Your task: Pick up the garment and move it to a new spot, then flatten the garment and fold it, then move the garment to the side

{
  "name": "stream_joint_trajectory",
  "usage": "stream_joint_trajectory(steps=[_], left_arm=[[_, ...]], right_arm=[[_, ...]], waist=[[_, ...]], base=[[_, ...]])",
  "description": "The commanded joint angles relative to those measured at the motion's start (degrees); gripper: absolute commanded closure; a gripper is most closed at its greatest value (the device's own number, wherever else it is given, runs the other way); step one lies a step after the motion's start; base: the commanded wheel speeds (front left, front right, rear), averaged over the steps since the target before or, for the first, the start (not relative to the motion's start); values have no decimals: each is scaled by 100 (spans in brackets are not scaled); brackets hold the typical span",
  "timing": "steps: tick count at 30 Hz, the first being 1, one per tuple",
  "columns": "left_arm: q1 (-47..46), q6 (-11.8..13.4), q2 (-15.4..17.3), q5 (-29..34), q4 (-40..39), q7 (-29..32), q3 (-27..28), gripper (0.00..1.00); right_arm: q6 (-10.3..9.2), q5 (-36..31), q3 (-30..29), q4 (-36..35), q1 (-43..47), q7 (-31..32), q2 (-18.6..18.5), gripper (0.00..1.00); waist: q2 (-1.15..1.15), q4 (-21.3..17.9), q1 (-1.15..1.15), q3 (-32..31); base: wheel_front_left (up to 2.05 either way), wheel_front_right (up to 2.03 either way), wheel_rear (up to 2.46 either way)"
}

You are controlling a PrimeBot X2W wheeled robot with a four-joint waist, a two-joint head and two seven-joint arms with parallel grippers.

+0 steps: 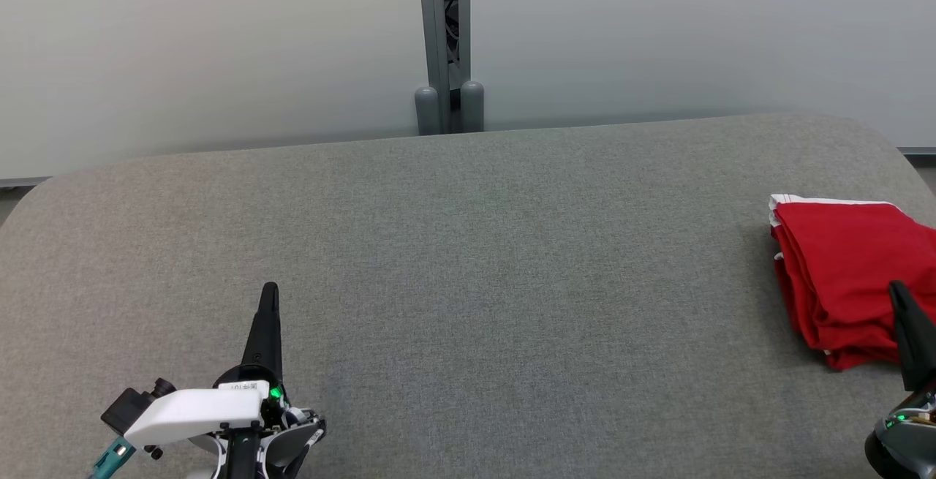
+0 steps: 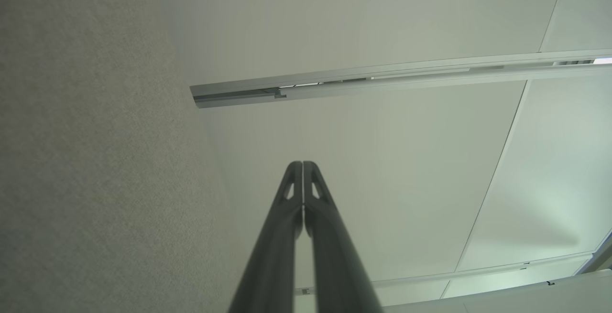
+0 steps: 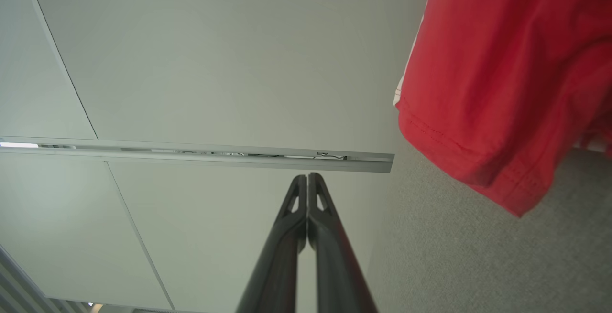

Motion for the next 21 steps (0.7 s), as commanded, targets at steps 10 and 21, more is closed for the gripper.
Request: stream_joint_trajectory(steps=[10, 21], left_arm=[[-68, -32, 11, -39, -3, 10, 17, 100], [-68, -32, 11, -39, -3, 9, 16, 100]], right_arm=[[4, -26, -33, 23, -17, 20, -8, 100], [4, -30, -43, 23, -20, 30, -2, 100]], waist=[[0, 0, 0, 0], [0, 0, 0, 0]], base=[[0, 0, 0], [0, 0, 0]])
